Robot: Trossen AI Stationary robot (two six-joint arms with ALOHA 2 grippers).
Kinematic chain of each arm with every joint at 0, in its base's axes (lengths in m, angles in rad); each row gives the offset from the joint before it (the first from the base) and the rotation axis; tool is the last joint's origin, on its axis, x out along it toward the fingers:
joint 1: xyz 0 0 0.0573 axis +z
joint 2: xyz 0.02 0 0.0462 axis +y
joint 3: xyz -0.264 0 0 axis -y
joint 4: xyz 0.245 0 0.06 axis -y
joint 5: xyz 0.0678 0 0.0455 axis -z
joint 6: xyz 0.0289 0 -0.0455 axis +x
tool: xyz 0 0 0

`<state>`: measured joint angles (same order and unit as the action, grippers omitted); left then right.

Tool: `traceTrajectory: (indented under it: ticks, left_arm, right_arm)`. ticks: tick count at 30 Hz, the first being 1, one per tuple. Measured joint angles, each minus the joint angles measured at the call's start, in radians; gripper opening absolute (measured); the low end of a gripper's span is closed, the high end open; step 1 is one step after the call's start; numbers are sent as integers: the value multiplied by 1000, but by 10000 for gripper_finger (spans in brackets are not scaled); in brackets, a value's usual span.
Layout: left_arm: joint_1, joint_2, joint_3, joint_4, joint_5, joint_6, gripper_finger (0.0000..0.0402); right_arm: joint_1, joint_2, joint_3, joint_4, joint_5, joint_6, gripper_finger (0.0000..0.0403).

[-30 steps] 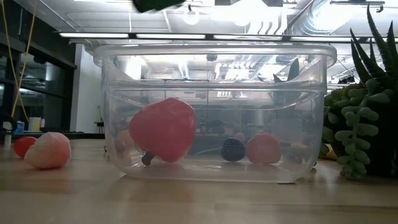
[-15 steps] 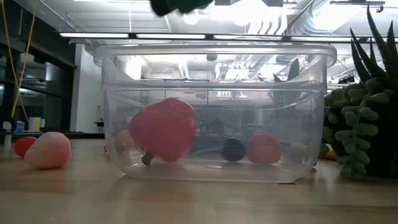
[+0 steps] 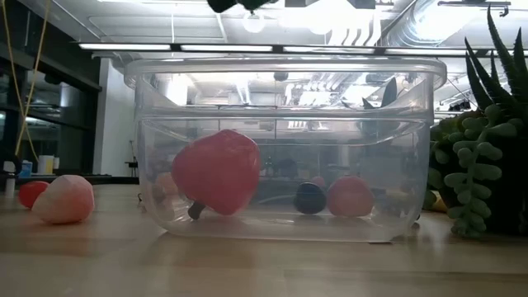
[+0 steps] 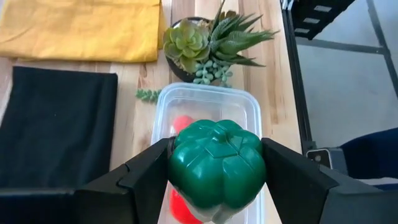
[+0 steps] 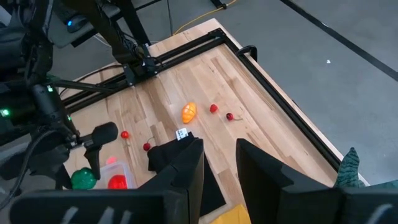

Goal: Pick and placing Produce into tupperware
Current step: Put the bell pepper into the transparent bin

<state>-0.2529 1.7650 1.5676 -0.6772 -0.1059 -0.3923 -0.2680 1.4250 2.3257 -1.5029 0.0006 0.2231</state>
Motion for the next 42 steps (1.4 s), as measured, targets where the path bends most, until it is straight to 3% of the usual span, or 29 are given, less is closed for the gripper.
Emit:
traceTrajectory:
  ticks: [9,23,30,42]
  left_arm:
    - [26,26,6,-6,24,-4,230]
    - [37,164,202,-102,42,76,230]
    - [37,200,196,-177,59,71,230]
    - [37,272,200,-131,116,64,230]
  right_arm:
    - [0,0,0,2,11,-6,86]
    - [0,0,0,-1,17,2,86]
    - [0,0,0,-1,16,-3,86]
    - [0,0,0,-4,15,3,86]
